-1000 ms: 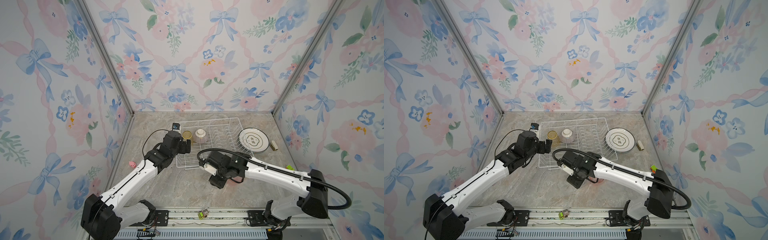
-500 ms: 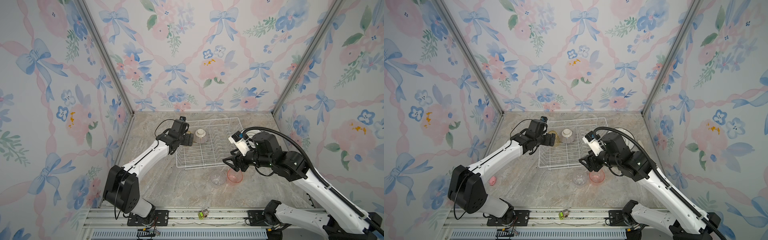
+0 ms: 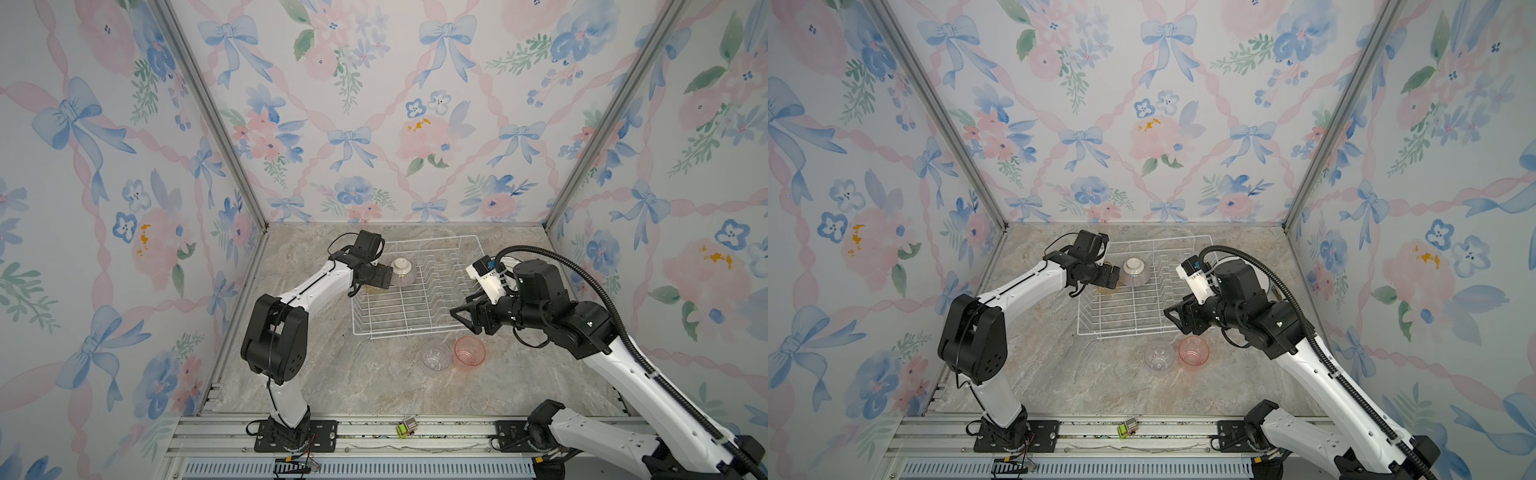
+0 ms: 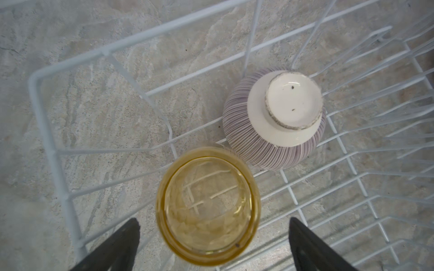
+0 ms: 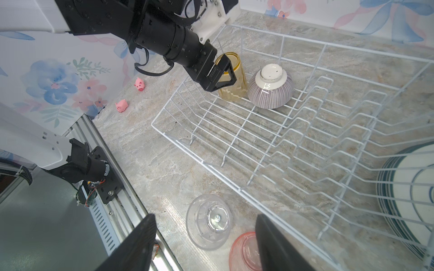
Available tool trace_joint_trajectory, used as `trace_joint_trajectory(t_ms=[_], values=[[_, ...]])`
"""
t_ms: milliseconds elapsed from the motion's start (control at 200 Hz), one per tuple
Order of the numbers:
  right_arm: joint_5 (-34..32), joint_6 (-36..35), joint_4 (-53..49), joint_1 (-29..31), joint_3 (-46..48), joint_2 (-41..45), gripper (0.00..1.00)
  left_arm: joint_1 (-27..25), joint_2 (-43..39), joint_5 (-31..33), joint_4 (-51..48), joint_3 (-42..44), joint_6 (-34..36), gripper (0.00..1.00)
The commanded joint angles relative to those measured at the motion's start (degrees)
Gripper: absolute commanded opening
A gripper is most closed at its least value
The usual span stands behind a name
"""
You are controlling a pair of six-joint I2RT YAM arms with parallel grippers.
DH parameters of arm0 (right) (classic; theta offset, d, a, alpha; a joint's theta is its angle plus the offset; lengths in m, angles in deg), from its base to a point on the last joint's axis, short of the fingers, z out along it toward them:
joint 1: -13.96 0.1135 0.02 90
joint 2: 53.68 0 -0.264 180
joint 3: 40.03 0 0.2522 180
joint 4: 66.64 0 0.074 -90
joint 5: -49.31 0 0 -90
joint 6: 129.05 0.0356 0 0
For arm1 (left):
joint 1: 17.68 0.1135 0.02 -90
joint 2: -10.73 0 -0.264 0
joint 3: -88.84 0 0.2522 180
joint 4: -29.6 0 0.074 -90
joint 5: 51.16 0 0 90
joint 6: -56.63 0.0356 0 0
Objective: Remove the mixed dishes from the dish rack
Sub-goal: 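Grasp the yellow ribbed glass in the rack with the left gripper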
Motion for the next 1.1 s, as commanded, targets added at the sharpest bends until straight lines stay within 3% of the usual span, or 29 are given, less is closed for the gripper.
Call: trace_joint_trajectory(t_ms=[0, 300, 700, 1095], values=[[1.78, 0.79, 1.45, -1.07, 0.93, 0.63, 0.69, 0.30, 1.68, -1.24, -1.83, -1.96, 1.01, 0.98], [3.63, 1.30, 3.16, -2.00, 2.12, -0.75, 0.69, 0.58, 3.49, -0.55, -1.78, -3.20, 1.50, 0.95], [4.56, 1.49, 4.11, -2.35, 2.68, -2.27, 0.69, 1.39, 4.42, -1.99, -1.89, -2.68, 2.18, 0.74], [5.01, 2.63, 5.88, -2.46, 4.16, -2.69, 0.69, 1.28, 2.69, -1.85, -1.73, -2.49, 3.80, 0.41]])
